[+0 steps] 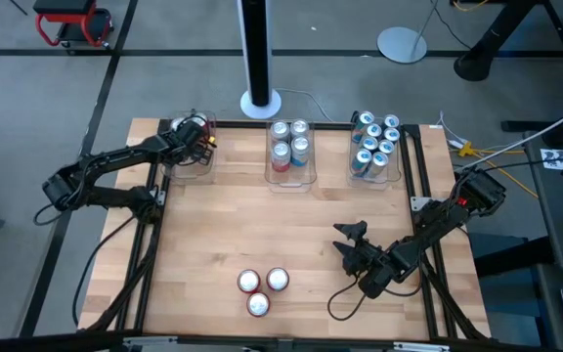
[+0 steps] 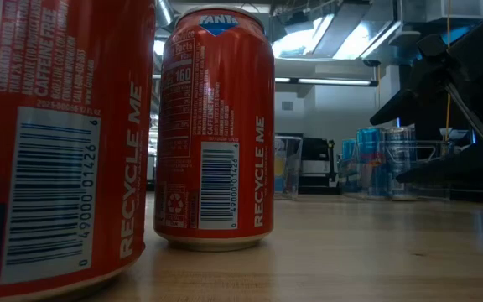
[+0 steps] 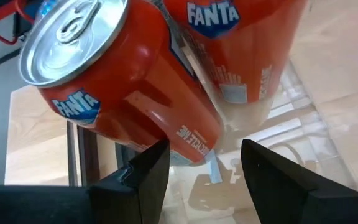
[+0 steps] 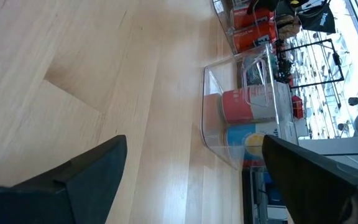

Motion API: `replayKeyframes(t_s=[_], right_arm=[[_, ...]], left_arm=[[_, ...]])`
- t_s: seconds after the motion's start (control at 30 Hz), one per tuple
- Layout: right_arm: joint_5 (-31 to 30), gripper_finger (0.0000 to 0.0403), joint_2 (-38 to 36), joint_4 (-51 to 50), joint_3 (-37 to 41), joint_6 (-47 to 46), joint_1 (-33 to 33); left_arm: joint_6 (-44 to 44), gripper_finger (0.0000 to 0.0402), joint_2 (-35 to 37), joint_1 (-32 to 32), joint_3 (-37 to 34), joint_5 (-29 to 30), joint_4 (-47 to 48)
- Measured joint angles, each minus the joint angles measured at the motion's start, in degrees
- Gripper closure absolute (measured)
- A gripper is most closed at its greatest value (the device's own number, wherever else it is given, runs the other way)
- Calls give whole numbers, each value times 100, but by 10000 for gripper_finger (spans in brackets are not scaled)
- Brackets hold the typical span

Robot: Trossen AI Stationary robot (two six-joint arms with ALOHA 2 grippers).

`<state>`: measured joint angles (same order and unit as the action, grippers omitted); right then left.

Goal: Sort soda cans
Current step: Put the red soda can into the top left transparent bin

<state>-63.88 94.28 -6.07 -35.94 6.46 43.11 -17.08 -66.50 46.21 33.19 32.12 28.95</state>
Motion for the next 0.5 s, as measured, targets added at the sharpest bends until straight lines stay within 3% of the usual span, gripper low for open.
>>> replayKeyframes(t_s=[0.23,0.5], right_arm=[[-2,29,0,0,0,2,0],[-7,29,0,0,0,2,0]], left_arm=[[18,221,0,8,0,-993,110],[90,224,0,261,0,-996,181]])
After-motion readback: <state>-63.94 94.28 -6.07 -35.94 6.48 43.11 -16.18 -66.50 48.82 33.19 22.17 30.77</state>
